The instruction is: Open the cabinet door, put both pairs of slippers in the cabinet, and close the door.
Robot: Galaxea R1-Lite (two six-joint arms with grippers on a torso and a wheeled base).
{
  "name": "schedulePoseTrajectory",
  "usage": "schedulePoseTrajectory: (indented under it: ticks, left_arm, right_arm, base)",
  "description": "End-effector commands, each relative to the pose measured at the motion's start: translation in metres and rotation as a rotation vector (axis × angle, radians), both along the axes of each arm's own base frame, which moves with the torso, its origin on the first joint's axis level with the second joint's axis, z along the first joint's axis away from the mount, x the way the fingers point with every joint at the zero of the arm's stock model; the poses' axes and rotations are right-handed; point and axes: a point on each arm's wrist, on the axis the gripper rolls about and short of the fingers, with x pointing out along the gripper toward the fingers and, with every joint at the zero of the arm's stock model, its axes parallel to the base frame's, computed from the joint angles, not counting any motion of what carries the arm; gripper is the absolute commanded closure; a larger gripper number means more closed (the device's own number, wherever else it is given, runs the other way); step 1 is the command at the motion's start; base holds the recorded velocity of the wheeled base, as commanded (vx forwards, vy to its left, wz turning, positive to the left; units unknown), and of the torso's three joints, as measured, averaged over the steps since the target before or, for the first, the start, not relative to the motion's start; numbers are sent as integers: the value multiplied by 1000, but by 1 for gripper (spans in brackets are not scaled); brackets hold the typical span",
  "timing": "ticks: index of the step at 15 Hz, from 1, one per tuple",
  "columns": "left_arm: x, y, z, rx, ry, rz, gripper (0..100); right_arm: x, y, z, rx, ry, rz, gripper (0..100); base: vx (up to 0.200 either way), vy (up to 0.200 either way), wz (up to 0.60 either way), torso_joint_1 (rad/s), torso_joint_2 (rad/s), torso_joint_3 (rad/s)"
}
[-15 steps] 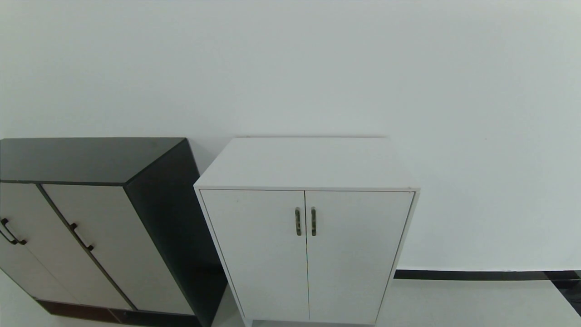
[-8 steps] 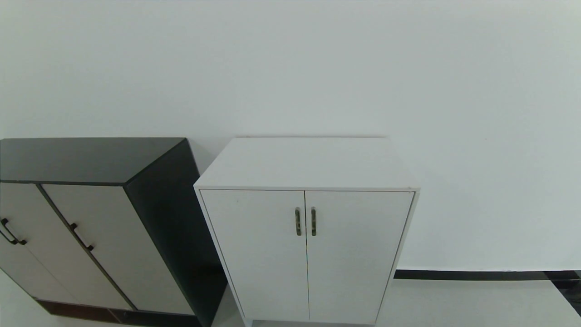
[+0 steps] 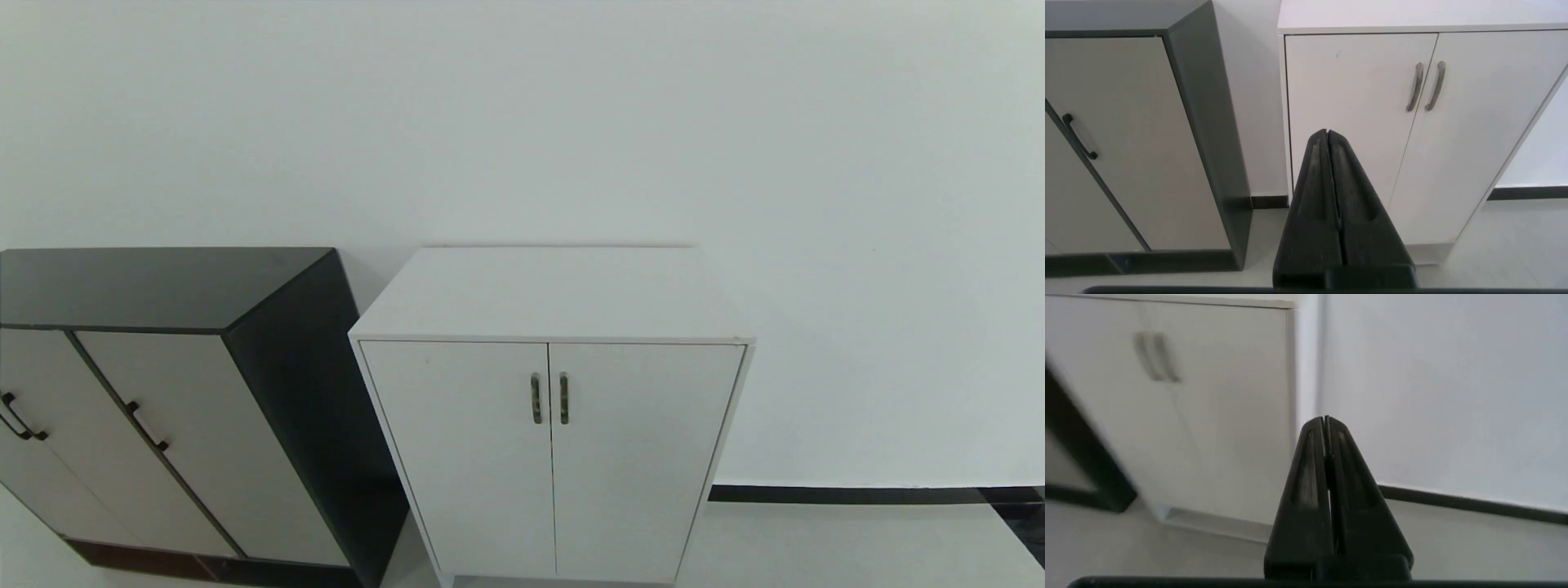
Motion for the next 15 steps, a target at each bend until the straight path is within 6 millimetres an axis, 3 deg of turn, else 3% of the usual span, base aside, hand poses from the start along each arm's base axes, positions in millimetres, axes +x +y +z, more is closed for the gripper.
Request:
schedulePoseTrajectory:
  ticks: [1, 9, 15]
  left_arm:
    - [0, 0, 0, 0, 0, 0, 100]
    - [0, 0, 0, 0, 0, 0, 100]
    - [0, 0, 0, -1, 0, 0, 100]
  right_arm:
    - [0, 1, -1, 2, 4, 47, 100]
    - [0, 1, -6, -9, 42, 62, 100]
    - [0, 2, -6, 8, 47, -124, 100]
  base:
    - [0, 0, 0, 0, 0, 0]
    - [0, 0, 0, 0, 0, 0]
    - [0, 0, 0, 0, 0, 0]
